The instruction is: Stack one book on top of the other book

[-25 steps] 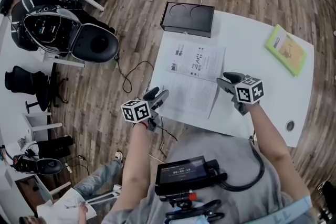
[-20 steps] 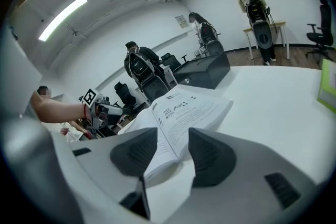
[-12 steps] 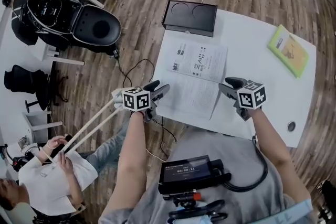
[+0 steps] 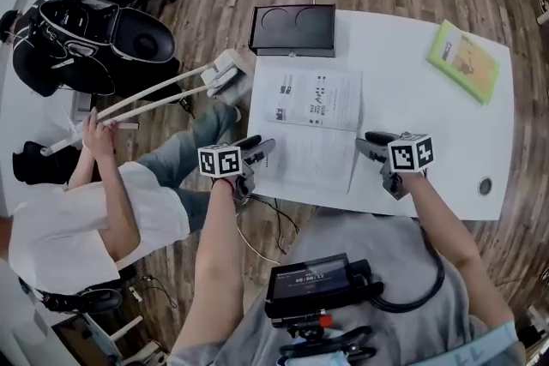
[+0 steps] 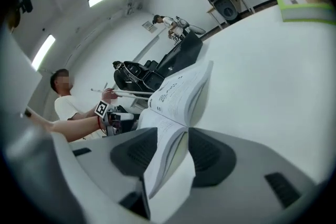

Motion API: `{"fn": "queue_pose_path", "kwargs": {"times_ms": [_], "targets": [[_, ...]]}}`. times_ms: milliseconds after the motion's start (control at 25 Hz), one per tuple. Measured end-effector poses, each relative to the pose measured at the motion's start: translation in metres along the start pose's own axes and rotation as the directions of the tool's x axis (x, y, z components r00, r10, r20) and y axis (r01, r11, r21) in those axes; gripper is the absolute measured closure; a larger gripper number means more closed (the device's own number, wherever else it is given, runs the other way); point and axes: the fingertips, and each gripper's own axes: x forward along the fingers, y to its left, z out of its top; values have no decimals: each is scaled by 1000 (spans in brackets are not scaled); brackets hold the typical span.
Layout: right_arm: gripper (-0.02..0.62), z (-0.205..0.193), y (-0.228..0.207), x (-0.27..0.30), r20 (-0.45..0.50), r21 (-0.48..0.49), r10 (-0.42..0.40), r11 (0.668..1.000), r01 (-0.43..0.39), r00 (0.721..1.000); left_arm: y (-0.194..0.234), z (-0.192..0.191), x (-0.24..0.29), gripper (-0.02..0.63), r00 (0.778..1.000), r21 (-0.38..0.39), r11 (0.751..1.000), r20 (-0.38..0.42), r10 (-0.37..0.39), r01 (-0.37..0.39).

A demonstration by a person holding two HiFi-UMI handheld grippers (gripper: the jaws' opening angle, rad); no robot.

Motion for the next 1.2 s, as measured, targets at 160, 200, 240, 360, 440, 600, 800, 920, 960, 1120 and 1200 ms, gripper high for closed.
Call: {"fn": "queue_pose_path", "kwargs": {"times_ms": [160, 200, 240, 360, 440, 600, 800, 920, 960, 1120, 1200], "targets": [[425, -13, 0, 4, -3, 59, 33, 998, -33, 999, 0, -4, 6, 353, 999, -34, 999, -22, -39, 39], [420, -16, 0, 5, -5, 66, 40, 997, -39, 999, 1, -6, 7, 353, 999, -39, 998, -29, -43, 42], [417, -19, 2, 6, -6, 72, 47, 996, -46, 999, 3, -9, 7, 353, 998, -41, 998, -38, -44, 42], [416, -26, 7, 10, 2, 91, 66, 994, -65, 998, 8, -19, 4, 353, 997, -37, 999, -70, -39, 36], [416, -29, 10, 13, 0, 97, 72, 993, -71, 997, 9, -27, 3, 353, 995, -36, 998, -90, -49, 46], [416, -35, 15, 17, -7, 121, 82, 989, -81, 997, 5, -34, 4, 353, 991, -48, 995, -97, -88, 83], [416, -46, 21, 20, -12, 190, 105, 977, -101, 994, -2, -39, 5, 353, 987, -39, 993, -113, -112, 108], [416, -49, 26, 24, -11, 254, 123, 960, -117, 992, -1, -38, 3, 353, 989, -44, 993, -104, -110, 106], [416, -52, 28, 25, -16, 267, 127, 956, -118, 992, -1, -39, 2, 353, 988, -51, 993, -105, -112, 108], [416, -63, 34, 25, -22, 301, 137, 945, -124, 990, -4, -45, -1, 353, 983, -79, 989, -124, -134, 125], [416, -64, 33, 24, -12, 310, 137, 942, -126, 991, -6, -47, -1, 353, 981, -102, 985, -120, -151, 139]]}}
